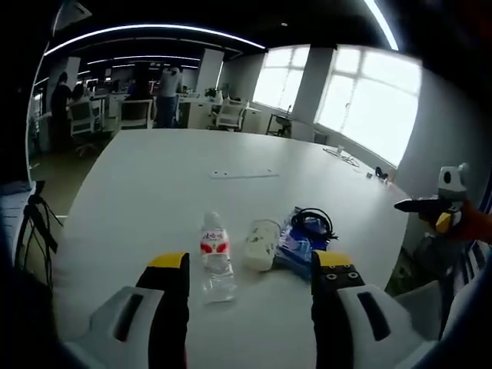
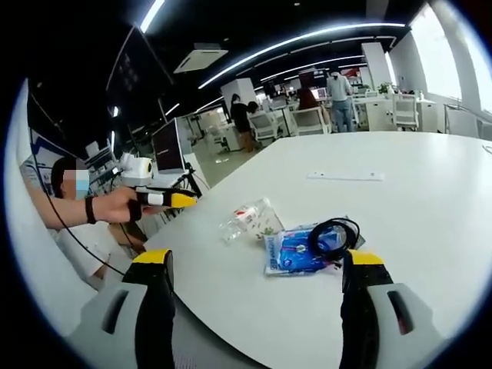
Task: Arrange the tabletop items into an orderly group along one side of the table until the central work area is clear of visible clutter.
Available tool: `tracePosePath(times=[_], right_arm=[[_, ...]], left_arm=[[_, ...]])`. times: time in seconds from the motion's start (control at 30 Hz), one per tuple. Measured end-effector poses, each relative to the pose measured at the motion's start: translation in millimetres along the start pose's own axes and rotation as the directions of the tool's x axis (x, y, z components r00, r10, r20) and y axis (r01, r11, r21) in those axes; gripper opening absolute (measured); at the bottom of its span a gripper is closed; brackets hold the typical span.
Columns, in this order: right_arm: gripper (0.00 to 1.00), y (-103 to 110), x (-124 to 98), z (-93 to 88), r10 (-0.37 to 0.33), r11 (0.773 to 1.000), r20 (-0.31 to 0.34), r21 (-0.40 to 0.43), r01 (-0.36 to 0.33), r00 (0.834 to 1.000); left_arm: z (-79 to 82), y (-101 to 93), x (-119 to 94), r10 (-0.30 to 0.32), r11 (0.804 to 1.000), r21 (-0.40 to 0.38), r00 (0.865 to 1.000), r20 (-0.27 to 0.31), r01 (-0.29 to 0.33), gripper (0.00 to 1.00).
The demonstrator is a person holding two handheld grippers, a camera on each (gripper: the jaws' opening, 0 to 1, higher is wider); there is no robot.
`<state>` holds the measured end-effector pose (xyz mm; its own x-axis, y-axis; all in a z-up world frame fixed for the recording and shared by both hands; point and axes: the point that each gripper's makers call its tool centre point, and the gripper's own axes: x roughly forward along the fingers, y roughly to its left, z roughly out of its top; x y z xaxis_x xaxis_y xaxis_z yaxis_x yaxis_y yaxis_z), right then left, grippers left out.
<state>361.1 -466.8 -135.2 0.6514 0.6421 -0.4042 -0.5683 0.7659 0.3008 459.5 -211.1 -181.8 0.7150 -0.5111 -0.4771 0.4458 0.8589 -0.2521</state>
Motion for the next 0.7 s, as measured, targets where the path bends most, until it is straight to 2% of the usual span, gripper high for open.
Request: tracePosePath(times=[0.23,0.7], right_arm=[[0.91,-4.4,-1.5,-4.1,-0.011,1.0,-0.001,0.013,0.011,1.0],[0.91,-18.2,-4.2,-6.5,-0.039,0.999,-0.001,0.034,0.039,0.999]], left_arm=[[-2.9,5.3,23.0,0.0,1.0,0.01,0.999,-0.034,0.0,0.64],[-2.6,31.4,66.6,0.027,1.0,0.012,0.996,-0.084,-0.026,0.62]])
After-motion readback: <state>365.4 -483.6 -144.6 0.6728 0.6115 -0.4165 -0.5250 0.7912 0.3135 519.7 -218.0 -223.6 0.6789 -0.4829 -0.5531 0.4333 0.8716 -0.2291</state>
